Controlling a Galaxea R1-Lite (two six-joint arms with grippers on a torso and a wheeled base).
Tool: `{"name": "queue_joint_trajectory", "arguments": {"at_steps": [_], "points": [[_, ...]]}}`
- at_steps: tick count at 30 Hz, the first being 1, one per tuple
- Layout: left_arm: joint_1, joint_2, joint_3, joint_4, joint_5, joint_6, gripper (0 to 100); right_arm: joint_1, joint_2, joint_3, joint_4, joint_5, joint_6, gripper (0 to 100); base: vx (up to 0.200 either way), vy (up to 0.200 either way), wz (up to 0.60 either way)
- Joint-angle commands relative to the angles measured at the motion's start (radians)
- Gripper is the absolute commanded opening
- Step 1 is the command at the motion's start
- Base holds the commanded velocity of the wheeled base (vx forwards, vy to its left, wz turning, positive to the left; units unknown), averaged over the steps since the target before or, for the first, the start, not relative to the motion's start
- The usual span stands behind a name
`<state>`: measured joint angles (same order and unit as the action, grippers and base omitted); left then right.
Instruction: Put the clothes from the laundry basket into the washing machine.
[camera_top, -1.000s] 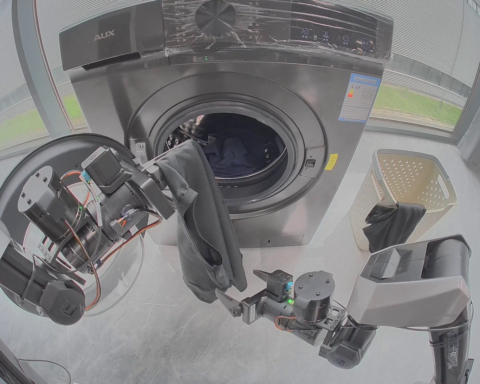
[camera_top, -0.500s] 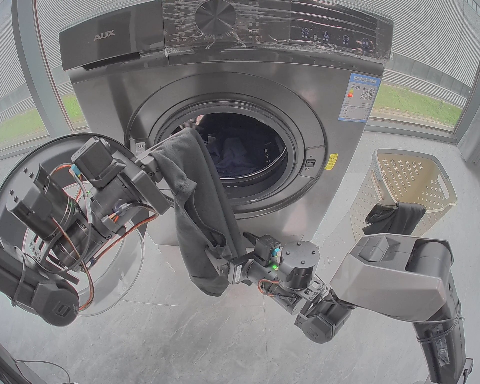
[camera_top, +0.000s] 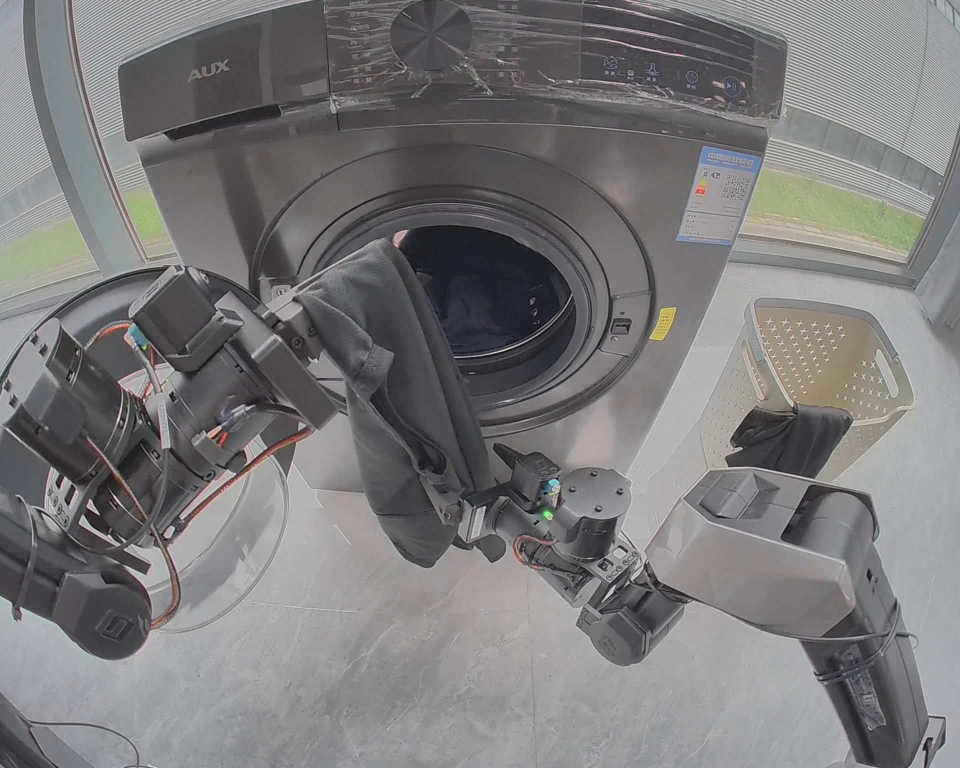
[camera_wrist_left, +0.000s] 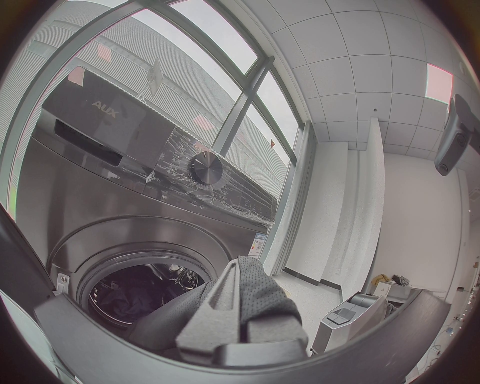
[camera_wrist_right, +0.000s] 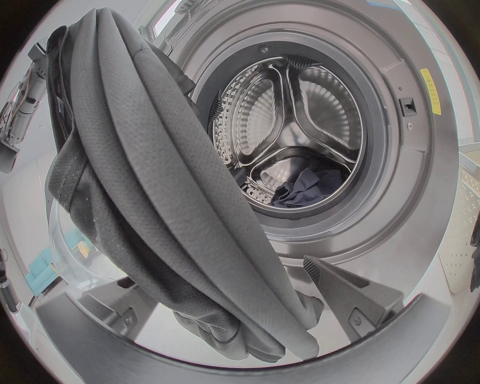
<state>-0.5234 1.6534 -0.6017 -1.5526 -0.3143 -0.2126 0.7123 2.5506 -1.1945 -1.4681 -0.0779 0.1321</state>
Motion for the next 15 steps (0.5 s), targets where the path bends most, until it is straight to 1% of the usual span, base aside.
{"name": "queue_joint_trajectory", "arguments": {"at_steps": [1, 7, 8, 13, 15], "points": [[0.0, -0.001, 0.002, -0.008, 0.0, -0.001, 0, 0.004, 0.037, -0.036, -0.001, -0.002, 0.003, 100, 0.0, 0.0, 0.0], [0.011, 0.002, -0.004, -0.006, 0.003, -0.001, 0, 0.002, 0.048, -0.053, -0.008, -0.005, 0.006, 100, 0.0, 0.0, 0.0], [0.013, 0.003, -0.004, -0.006, 0.003, -0.002, 0, 0.002, 0.046, -0.051, -0.011, -0.005, 0.007, 0, 0.0, 0.0, 0.0], [0.016, 0.006, -0.004, -0.006, 0.004, -0.002, 0, -0.013, 0.028, -0.039, -0.021, -0.003, 0.009, 0, 0.0, 0.0, 0.0], [0.016, 0.008, -0.004, -0.004, 0.006, -0.002, 0, -0.027, 0.003, -0.011, -0.029, -0.002, 0.007, 0, 0.0, 0.0, 0.0]]}}
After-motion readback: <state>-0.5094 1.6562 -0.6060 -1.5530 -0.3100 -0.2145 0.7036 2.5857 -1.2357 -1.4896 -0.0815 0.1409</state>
